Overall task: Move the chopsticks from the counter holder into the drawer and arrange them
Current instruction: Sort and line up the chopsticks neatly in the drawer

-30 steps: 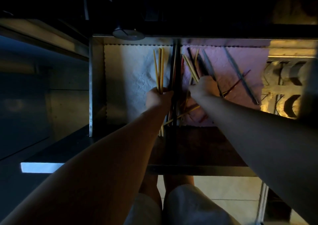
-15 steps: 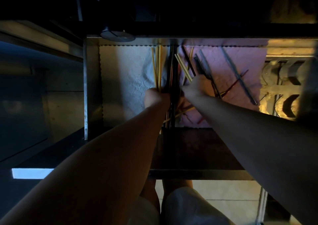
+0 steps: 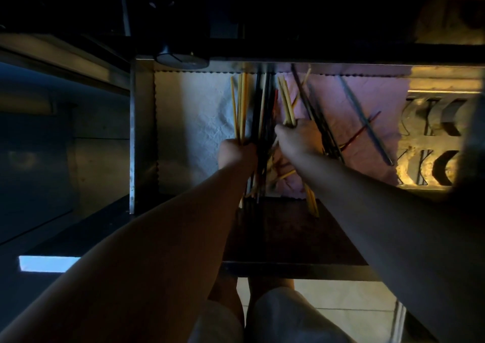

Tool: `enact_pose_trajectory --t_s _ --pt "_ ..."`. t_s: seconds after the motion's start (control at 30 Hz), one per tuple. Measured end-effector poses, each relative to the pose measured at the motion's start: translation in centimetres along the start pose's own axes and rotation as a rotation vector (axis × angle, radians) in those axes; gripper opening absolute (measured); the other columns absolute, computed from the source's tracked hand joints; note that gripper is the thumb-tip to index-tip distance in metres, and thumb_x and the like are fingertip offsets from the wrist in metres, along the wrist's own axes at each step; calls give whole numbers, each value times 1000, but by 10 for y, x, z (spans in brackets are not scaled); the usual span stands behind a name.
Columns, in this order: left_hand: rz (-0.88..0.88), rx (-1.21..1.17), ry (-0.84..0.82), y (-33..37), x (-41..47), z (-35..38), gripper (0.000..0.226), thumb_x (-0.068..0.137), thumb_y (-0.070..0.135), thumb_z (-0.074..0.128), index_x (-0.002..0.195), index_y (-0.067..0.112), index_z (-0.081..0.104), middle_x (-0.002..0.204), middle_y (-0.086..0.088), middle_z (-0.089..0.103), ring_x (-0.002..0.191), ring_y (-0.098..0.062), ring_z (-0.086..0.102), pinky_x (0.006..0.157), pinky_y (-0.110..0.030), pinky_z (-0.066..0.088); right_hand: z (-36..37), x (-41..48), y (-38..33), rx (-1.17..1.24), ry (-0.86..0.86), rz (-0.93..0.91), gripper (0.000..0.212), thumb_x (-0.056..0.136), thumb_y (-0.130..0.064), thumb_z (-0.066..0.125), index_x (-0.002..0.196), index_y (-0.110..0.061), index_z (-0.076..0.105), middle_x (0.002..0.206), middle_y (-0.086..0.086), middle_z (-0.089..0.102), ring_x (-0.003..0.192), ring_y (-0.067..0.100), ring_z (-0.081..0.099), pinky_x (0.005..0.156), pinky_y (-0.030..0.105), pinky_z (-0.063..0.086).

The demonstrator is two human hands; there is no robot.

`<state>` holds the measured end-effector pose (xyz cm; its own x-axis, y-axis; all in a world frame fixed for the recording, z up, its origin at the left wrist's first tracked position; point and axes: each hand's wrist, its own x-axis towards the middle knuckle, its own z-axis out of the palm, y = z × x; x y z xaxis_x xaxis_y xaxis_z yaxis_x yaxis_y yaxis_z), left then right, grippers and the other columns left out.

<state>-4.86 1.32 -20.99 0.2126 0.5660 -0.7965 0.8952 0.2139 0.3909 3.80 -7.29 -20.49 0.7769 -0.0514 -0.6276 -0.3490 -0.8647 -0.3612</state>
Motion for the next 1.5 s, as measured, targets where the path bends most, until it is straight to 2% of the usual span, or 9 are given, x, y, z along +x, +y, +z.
enact_pose_trajectory --t_s 0.17,0.37,0.6,0.73,0.83,0.97,1.2,1.37,1.5 --pt "19 -20 71 -3 -1 -7 20 79 21 68 96 11 65 86 -9 70 80 -29 67 69 -35 56 -20 -11 3 170 -67 -60 31 81 -31 51 55 -15 45 50 -2 45 52 20 48 50 27 32" --pt "74 -50 34 2 -10 -1 21 72 25 77 63 19 59 54 8 58 52 -7 58 40 -19 40 -35 -19 2 329 -91 -24 28 82 -37 49 60 -19 50 41 -5 54 33 11 52 35 16 35" --pt "20 -109 91 2 -13 13 21 74 30 73 87 14 72 79 -5 72 81 -26 70 72 -36 57 -43 -19 5 593 -230 103 23 88 -28 63 71 -19 49 39 -7 38 23 9 36 32 15 31" --pt "3 -103 105 5 -16 17 26 78 36 69 73 10 66 74 -11 69 80 -33 69 68 -36 53 -46 -18 5 636 -278 123 14 89 -25 61 85 -15 52 47 -1 37 25 10 34 33 16 30" --pt "7 -92 117 4 -18 19 32 78 35 68 83 4 70 80 -18 70 82 -36 68 68 -40 54 -47 -18 5 655 -290 149 14 90 -25 61 90 -14 52 48 -2 37 25 10 34 34 15 30" --pt "4 -117 93 4 -20 20 20 74 27 74 90 15 73 82 -7 73 82 -27 70 71 -37 57 -48 -20 5 670 -282 139 14 90 -23 62 92 -13 53 50 0 36 25 9 33 32 15 29" --pt "-8 -54 10 10 -17 21 29 71 26 80 92 7 75 76 -7 69 72 -20 67 68 -33 55 -46 -12 11 608 -231 124 15 87 -23 64 82 -13 53 49 0 37 26 8 35 33 15 28" --pt "1 -23 1 11 -16 21 23 73 28 76 85 8 75 54 2 60 48 -7 57 39 -18 41 -45 -7 14 554 -239 136 23 85 -30 65 71 -18 50 48 -2 40 31 12 39 39 19 31" --pt "4 -1 10 10 -16 25 19 72 27 78 76 9 72 51 6 56 44 -4 52 40 -19 41 -44 -7 15 576 -267 151 18 86 -29 64 82 -15 53 52 1 41 31 12 39 39 19 31"
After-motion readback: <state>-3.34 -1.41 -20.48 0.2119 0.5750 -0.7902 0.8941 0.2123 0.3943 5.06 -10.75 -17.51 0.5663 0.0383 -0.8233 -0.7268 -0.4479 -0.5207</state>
